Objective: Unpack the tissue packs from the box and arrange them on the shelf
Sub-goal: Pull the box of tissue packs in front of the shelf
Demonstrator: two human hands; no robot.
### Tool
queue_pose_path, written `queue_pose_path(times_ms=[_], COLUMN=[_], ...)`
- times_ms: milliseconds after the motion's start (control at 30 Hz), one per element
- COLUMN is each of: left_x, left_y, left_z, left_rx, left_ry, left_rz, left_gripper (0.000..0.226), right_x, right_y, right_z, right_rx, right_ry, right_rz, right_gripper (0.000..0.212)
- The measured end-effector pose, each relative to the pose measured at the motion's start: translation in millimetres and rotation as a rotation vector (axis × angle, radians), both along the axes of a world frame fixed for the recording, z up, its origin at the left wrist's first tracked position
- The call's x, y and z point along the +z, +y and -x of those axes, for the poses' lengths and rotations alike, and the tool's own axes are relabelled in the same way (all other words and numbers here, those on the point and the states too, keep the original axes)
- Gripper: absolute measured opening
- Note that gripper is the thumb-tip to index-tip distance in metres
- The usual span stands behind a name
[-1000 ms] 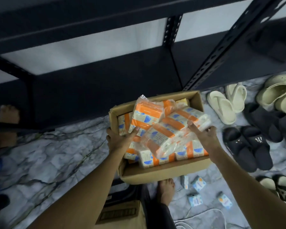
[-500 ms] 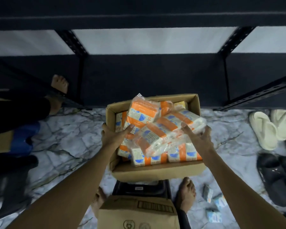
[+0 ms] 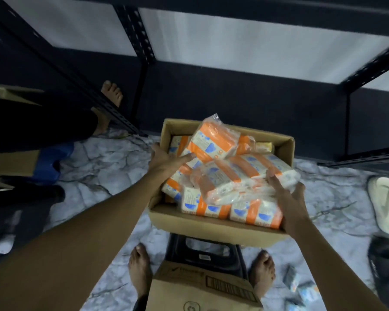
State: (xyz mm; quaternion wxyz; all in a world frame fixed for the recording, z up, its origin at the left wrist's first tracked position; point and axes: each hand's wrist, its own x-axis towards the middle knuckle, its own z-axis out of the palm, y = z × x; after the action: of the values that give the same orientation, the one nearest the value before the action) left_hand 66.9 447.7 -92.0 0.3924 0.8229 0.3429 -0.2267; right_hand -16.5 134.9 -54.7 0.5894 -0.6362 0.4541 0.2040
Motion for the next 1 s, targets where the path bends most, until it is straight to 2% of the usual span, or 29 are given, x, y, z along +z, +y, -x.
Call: queue_pose_path(times_ms=[133,300,367,433,500,567,633,733,900,1000], left_x=[0.3,1.7,8.4,15.5,29.3,45.2,56.2,50.1,27.7,22.1], left_y=[-1.9,0.3,-2.3,-7.3,-18.4,-36.6,-60.0,-77.9,-71.7,-70.8], left_z=[-13.7,3.6,2.2,1.8,8.2,18.7,34.1,58.5,56.7,56.0], left_rx=[0.021,0.075,0.068,-0.053,-0.192,-0.305,-0.479,-0.662,-0.622,-0.656], left_ry=[-0.005,-0.023,-0.012,-0.048,-0.248,-0.415,-0.402,-0.322,-0.342,-0.316], left_rz=[0.031,0.088,0.072,-0.049,-0.134,-0.105,-0.029,0.017,0.104,0.129], left_gripper=[0.146,0.148,0.139,0.131,0.122,0.105,0.087,0.080,0.087,0.093], right_x=[2.1,4.9,11.9,19.3,18.5,18.4,16.4,1.3,-22.3,-31.2], right_y=[-3.0,-7.2,-9.9,-14.4,-17.8,-9.7,9.5,33.2,42.0,49.1], right_z=[-8.7,-9.2,-9.0,-10.1,-11.7,-13.4,-16.1,-10.2,-0.4,0.1], right_rx=[-0.031,-0.028,0.001,0.083,0.256,0.451,0.710,0.961,0.849,0.752], right_ry=[-0.056,-0.066,-0.072,-0.096,-0.190,-0.366,-0.477,-0.440,-0.497,-0.569], right_rz=[-0.058,-0.084,-0.091,0.070,0.447,0.730,0.834,0.880,1.034,1.076], right_gripper=[0.077,0.078,0.079,0.090,0.096,0.083,0.070,0.066,0.067,0.060])
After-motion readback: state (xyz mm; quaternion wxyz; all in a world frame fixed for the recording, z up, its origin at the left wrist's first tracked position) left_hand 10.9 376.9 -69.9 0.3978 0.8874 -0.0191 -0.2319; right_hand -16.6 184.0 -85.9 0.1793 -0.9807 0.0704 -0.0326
